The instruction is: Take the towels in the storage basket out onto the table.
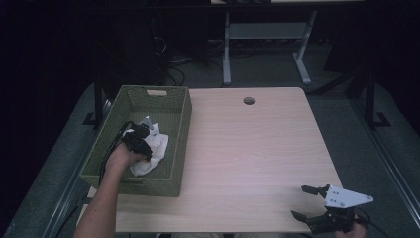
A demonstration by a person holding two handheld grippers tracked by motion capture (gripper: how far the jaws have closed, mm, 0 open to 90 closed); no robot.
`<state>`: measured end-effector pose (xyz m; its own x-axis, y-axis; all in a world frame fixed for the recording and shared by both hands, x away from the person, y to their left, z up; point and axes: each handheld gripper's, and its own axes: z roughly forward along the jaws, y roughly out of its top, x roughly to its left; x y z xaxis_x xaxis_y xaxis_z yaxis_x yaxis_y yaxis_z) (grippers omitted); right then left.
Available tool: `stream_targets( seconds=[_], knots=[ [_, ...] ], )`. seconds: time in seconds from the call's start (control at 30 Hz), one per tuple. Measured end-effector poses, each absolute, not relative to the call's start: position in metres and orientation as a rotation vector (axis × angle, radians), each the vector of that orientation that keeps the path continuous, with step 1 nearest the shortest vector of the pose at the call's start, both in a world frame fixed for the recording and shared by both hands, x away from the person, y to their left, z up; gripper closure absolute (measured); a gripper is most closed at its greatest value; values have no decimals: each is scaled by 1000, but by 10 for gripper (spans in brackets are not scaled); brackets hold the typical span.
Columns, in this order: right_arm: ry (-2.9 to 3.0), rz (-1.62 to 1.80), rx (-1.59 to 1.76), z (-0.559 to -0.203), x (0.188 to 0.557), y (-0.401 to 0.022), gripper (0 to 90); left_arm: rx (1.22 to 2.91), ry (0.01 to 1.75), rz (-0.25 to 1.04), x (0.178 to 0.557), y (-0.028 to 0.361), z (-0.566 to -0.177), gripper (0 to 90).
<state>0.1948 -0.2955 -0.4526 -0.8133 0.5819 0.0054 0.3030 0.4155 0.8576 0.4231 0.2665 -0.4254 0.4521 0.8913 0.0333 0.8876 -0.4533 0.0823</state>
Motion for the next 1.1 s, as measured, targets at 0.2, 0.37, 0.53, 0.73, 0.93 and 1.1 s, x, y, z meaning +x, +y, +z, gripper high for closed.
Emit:
stream_targets(
  seconds=[0.2, 0.37, 0.53, 0.73, 0.93, 1.1],
  knots=[
    [2381, 1354, 764, -453, 195, -296, 138, 2629, 1618, 123, 424, 269, -424, 604],
    [2384, 1354, 773, -453, 195, -296, 138, 2612, 1621, 129, 423, 273, -424, 684],
    [2381, 1358, 778, -454, 196, -297, 138, 2594, 1620, 109, 423, 275, -423, 737],
    [2365, 1363, 797, -455, 196, -299, 138, 2585, 1594, 115, 421, 274, -421, 758],
    [2354, 1366, 815, -455, 197, -299, 138, 2556, 1524, 136, 416, 274, -410, 768],
    [2339, 1384, 823, -455, 196, -298, 138, 2421, 1492, 107, 408, 272, -400, 768]
  ],
)
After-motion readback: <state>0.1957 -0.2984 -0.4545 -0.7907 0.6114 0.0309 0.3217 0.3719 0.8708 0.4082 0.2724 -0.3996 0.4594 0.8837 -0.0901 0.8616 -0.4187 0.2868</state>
